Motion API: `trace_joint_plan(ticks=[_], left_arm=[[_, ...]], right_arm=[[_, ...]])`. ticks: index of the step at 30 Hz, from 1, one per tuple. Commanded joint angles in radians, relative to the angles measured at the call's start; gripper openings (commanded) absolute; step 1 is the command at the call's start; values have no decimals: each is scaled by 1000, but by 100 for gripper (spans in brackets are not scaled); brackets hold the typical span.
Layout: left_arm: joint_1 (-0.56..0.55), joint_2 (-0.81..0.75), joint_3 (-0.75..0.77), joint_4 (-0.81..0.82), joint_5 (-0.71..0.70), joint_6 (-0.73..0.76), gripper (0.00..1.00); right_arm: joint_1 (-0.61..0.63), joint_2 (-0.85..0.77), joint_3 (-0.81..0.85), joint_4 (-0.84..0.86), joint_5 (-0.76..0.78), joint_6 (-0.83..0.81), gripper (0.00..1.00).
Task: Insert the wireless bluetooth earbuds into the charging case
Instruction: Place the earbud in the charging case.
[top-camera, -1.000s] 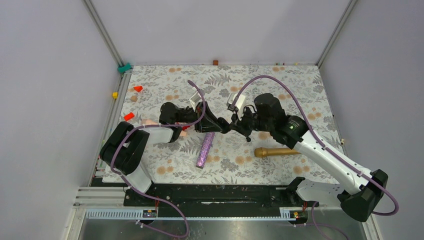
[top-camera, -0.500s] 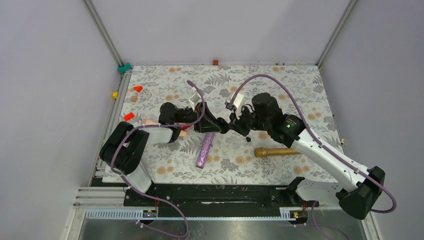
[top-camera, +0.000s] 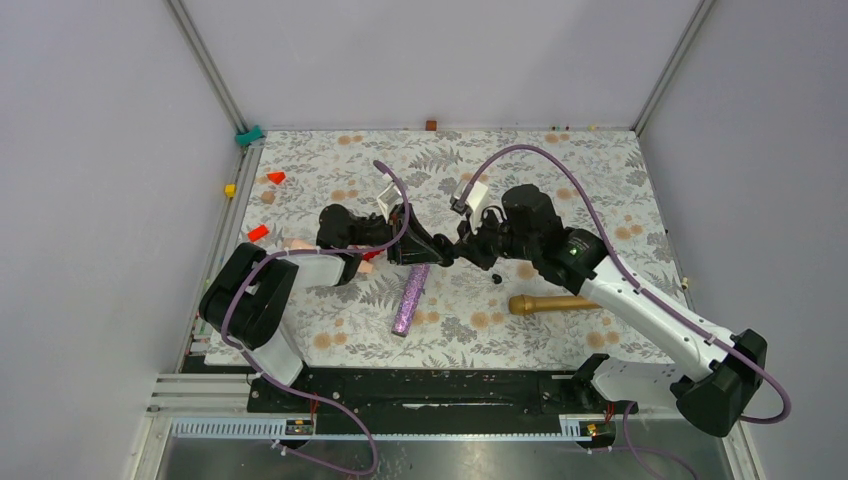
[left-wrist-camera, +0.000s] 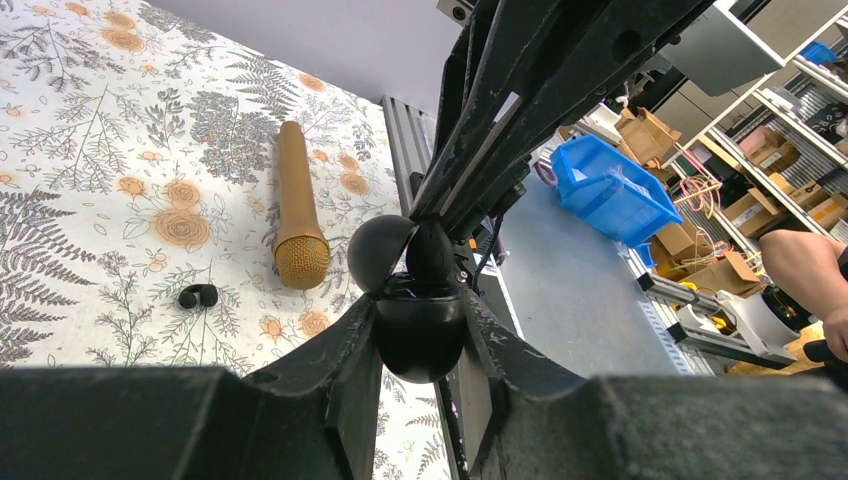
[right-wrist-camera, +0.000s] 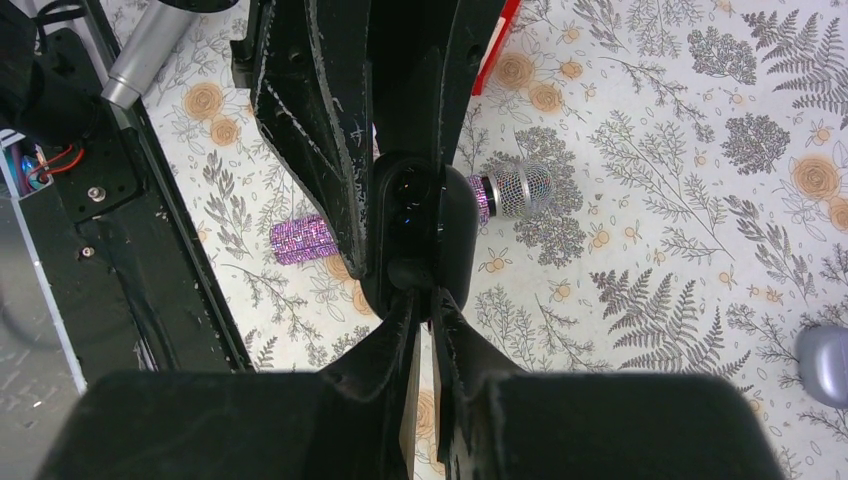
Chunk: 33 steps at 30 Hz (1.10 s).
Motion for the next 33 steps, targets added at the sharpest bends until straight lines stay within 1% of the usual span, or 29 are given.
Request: trace_joint_plan(ticks=[1,4,10,18,26,31,33], left_arm=[[-8,-48,5,82,-29,18,4],[-8,-48,5,82,-29,16,4],[-8,-58,5,83,-29,18,4],[-6,-63,2,83,-28,19,4],[-7,-64,-1,82,-26,30,4],[-7,-65,-3,81,-24,41,4],[-6,-67,-4,81,-22,41,4]], right_arm=[[18,18,-5,43,-10,33,2],[21,18,-4,32,-35,13,2],[58,34,10,-37,-64,-100,3],[103,61,33,-89,-38,-185,4],[103,48,49,-107,-27,-202,6],[103,92,115,-201,-67,-219,9],[103,94,116,-199,-74,-213,10]])
